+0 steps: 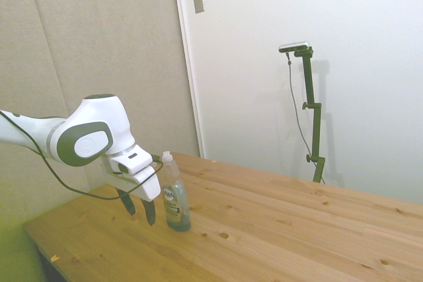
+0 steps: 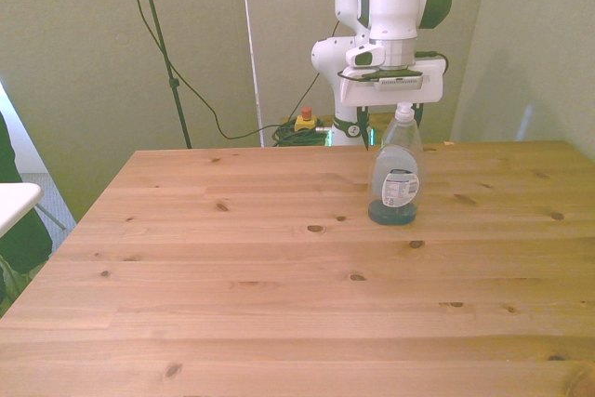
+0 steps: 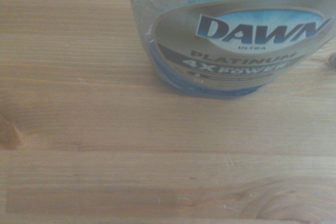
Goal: Knock down the dish soap
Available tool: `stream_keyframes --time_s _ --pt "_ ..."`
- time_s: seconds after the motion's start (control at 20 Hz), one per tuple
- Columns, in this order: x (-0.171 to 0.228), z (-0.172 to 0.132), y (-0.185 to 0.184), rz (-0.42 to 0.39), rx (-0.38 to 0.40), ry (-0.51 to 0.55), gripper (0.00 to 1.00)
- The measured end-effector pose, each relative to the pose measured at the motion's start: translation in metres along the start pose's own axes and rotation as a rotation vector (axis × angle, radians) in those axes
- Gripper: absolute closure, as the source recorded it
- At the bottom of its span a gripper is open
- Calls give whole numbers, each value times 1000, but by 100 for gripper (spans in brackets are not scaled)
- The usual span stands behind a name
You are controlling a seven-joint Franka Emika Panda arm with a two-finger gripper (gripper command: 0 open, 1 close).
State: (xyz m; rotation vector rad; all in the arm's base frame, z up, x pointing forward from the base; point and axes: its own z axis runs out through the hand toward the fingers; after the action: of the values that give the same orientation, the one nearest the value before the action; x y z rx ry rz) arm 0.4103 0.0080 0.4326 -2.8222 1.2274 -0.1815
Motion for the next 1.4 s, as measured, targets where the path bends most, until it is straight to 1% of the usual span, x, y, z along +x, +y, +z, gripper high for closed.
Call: stream_keyframes --time_s 0.05,0.1,0.25,0.4,0.55,0.85,1.2,1.4 --pt "0 0 0 0 1 1 0" --pt "1 0 -1 1 3 3 100" --pt "5 -5 0 11 12 7 100" --pt "12 -18 -3 36 25 14 100" --pt "15 -28 -8 65 21 8 100" --pt "20 -39 -22 104 28 27 100" --pt "32 -35 -37 138 -5 58 100" --pt "41 -32 -43 161 -9 72 100"
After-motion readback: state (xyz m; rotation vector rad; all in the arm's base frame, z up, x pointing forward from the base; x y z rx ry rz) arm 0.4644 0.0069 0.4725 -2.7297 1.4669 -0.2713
